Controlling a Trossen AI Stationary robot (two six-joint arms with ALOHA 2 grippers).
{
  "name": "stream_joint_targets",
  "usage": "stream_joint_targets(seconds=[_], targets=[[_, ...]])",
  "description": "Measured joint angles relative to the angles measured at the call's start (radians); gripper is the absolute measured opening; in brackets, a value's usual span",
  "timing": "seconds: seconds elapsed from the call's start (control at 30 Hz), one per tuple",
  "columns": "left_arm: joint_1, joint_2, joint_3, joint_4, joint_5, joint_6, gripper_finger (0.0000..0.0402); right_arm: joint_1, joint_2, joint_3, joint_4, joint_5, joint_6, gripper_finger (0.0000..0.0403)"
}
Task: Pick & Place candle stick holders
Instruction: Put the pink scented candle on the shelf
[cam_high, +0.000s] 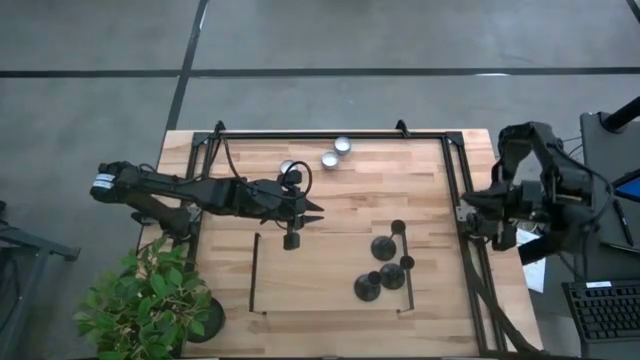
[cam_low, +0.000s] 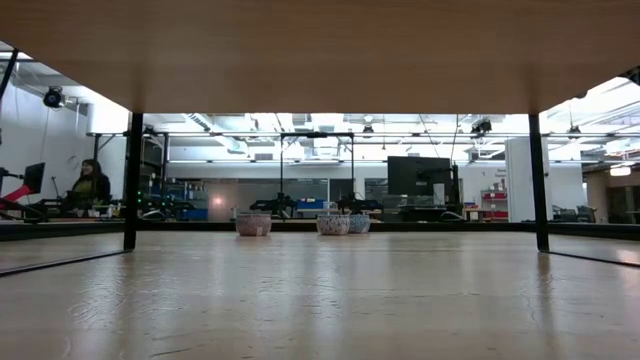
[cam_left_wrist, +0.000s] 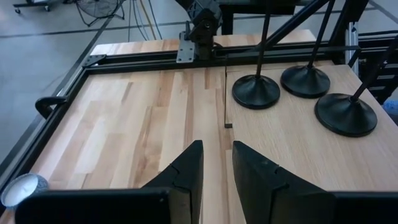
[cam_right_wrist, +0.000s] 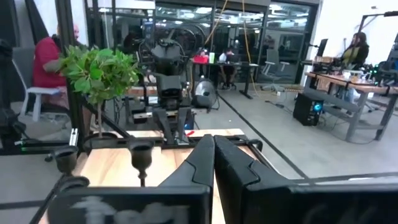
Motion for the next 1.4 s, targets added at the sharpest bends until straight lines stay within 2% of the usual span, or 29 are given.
stream_joint_targets(seconds=[0.1, 0.17, 0.27, 0.37, 0.43, 0.5, 0.57, 0.67, 0.77, 0.87, 0.97, 1.07, 1.2, 1.33, 1.4], targets=[[0.002, 0.000, 0.000, 0.001, 0.000, 0.008, 0.0082, 0.000, 0.036, 0.078, 0.065, -0.020, -0.122, 0.0008], [0.003, 0.000, 0.000, 0.000, 0.000, 0.010, 0.0082, -0.001, 0.065, 0.139, 0.177, -0.065, -0.286, 0.0008], [0.004, 0.000, 0.000, 0.001, 0.000, 0.011, 0.0082, -0.010, 0.108, 0.213, 0.472, -0.235, -0.644, 0.0008], [0.004, 0.000, 0.000, 0.000, 0.003, 0.011, 0.0082, -0.029, 0.144, 0.233, 0.872, -0.434, -1.063, 0.0008], [0.004, 0.000, 0.000, 0.000, 0.009, 0.010, 0.0082, -0.037, 0.158, 0.233, 1.059, -0.490, -1.280, 0.0008], [0.004, 0.000, 0.000, 0.001, 0.012, 0.009, 0.0082, -0.056, 0.159, 0.236, 1.126, -0.483, -1.377, 0.0008], [0.004, 0.000, 0.000, 0.000, 0.017, 0.000, 0.0082, -0.097, 0.144, 0.240, 1.103, -0.548, -1.363, 0.0008], [0.004, 0.000, 0.000, 0.001, 0.020, -0.004, 0.0082, -0.233, 0.125, 0.239, 1.036, -0.774, -1.287, 0.0008], [0.004, 0.000, 0.000, 0.010, 0.020, -0.005, 0.0082, -0.433, 0.132, 0.233, 0.964, -0.880, -1.193, 0.0008], [0.004, 0.000, 0.000, 0.028, 0.020, -0.005, 0.0082, -0.655, 0.139, 0.231, 0.874, -1.132, -1.052, 0.0008], [0.004, 0.000, 0.000, 0.031, 0.020, -0.005, 0.0082, -0.884, 0.168, 0.228, 0.825, -1.255, -0.970, 0.0008], [0.004, 0.000, 0.000, 0.030, 0.020, -0.005, 0.0082, -1.052, 0.172, 0.208, 0.785, -1.443, -0.910, 0.0008], [0.004, 0.000, 0.000, 0.020, 0.020, -0.005, 0.0082, -1.232, 0.159, 0.167, 0.803, -1.562, -0.914, 0.0008], [0.004, 0.000, 0.000, 0.018, 0.020, -0.005, 0.0082, -1.345, 0.119, 0.080, 0.803, -1.597, -0.922, 0.0008], [0.004, 0.000, 0.000, 0.018, 0.020, -0.006, 0.0082, -1.382, 0.084, 0.016, 0.807, -1.651, -0.915, 0.0008]])
